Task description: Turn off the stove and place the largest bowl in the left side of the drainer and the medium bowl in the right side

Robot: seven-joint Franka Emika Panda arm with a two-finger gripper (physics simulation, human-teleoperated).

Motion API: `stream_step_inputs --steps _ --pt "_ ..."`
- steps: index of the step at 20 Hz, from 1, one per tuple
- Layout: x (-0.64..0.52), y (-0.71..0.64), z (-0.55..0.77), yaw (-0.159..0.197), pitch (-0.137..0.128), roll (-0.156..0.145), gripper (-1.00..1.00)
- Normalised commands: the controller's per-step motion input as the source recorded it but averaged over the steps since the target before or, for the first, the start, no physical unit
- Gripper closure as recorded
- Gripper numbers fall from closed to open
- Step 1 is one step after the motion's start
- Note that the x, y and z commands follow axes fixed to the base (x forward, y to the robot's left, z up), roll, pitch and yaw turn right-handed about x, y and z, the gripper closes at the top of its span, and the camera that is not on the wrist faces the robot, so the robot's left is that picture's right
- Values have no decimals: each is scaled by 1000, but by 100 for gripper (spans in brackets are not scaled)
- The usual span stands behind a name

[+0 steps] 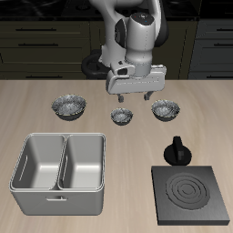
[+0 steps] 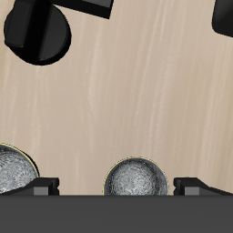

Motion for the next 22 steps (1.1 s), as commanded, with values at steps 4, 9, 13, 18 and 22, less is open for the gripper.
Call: stream_step_inputs --steps 4,9,13,18,22 --pt "-173 -547 81 3 -26 -64 -100" --pt "-167 -506 153 -29 2 -17 -100" --pt "-97 -351 130 -15 19 39 -100" --pt "-34 -491 80 -57 14 -7 -100" --pt "-37 -457 9 -50 10 -24 -100"
